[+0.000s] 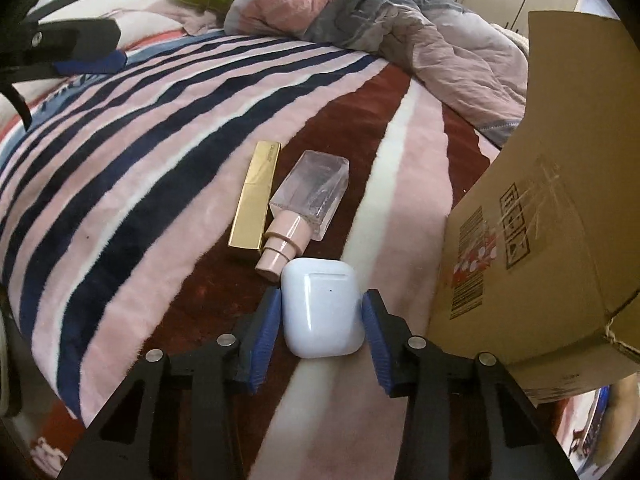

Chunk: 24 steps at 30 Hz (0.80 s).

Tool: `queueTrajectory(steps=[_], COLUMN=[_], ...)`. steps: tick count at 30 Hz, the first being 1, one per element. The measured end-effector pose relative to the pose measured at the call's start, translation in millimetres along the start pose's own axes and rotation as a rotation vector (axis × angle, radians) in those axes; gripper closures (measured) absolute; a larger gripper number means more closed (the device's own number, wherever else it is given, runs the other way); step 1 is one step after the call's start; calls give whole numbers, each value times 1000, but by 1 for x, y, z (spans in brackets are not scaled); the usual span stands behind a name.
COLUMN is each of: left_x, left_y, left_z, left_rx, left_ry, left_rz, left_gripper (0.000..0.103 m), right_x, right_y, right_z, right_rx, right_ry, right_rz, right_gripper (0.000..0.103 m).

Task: Organize rigid objects
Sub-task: 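Move the right gripper toward the white earbud case, then grasp the white earbud case with the right gripper and drop it into the box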

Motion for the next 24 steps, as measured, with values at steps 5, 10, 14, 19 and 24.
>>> queueTrajectory(steps=[5,10,14,19,24], left_x=[0,0,1,1,0], left_y=[1,2,3,4,3], left_z=[-4,-7,-8,-10,-9], left_rx=[-4,-7,-5,-11,-12], left_ry=[-3,-4,-6,-7,-7], left_rz=[4,5,6,8,16], left_gripper=[34,34,34,34,34], right_x=[-1,-4,1,13,2], right_y=[-1,-1,-5,-15,-14], right_z=[-1,0,1,24,16], right_rx=[-3,-8,-34,52,4], right_ry=[4,1,93,186,227], right_rz=[20,29,26,10,33], right_gripper=[66,66,66,66,63])
Point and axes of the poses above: each gripper's, at about its wrist camera, not at the fingertips, and x roughly against the way its jaws point, z to its left, y to its top, the point moved 4 cm from there along -x, roughly the way its jaws point, and after that the axes turned 8 degrees about z, right-handed, at the moved point
